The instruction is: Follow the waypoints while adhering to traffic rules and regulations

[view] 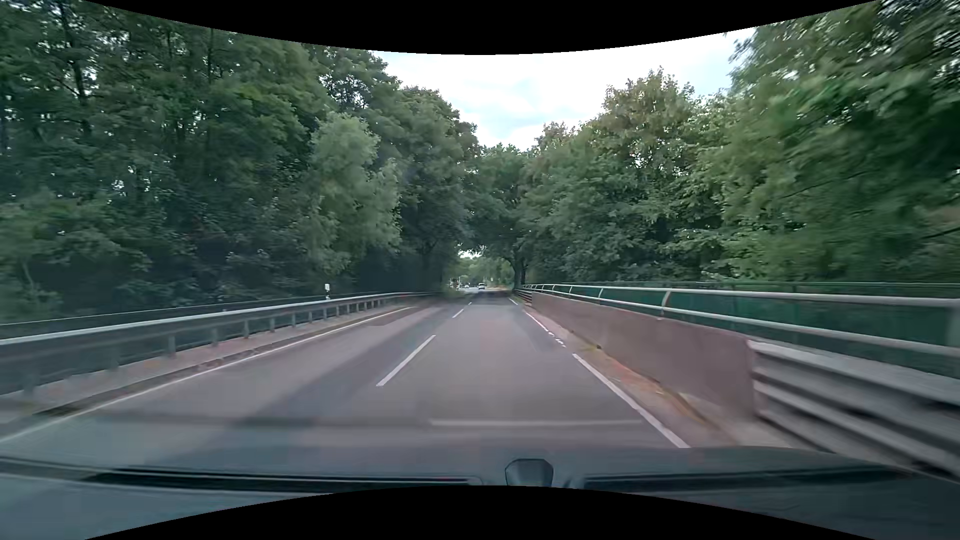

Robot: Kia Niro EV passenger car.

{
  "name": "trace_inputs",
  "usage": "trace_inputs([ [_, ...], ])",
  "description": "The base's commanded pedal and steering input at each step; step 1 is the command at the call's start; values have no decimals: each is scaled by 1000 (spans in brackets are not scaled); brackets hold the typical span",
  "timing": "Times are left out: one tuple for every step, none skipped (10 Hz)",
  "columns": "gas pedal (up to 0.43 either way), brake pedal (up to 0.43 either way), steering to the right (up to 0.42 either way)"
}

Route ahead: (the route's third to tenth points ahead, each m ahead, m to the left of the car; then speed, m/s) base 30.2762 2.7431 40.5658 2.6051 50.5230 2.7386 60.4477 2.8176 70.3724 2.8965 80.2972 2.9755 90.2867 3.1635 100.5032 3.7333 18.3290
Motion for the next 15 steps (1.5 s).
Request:
trace_inputs([
  [189, 0, -2],
  [189, 0, -2],
  [177, 0, -2],
  [157, 0, -2],
  [28, 0, -2],
  [0, 0, -2],
  [0, 0, -2],
  [0, 0, -2],
  [0, 0, -2],
  [0, 0, -2],
  [0, 0, -2],
  [0, 0, -3],
  [0, 0, -3],
  [0, 0, -4],
  [0, 0, -7],
])
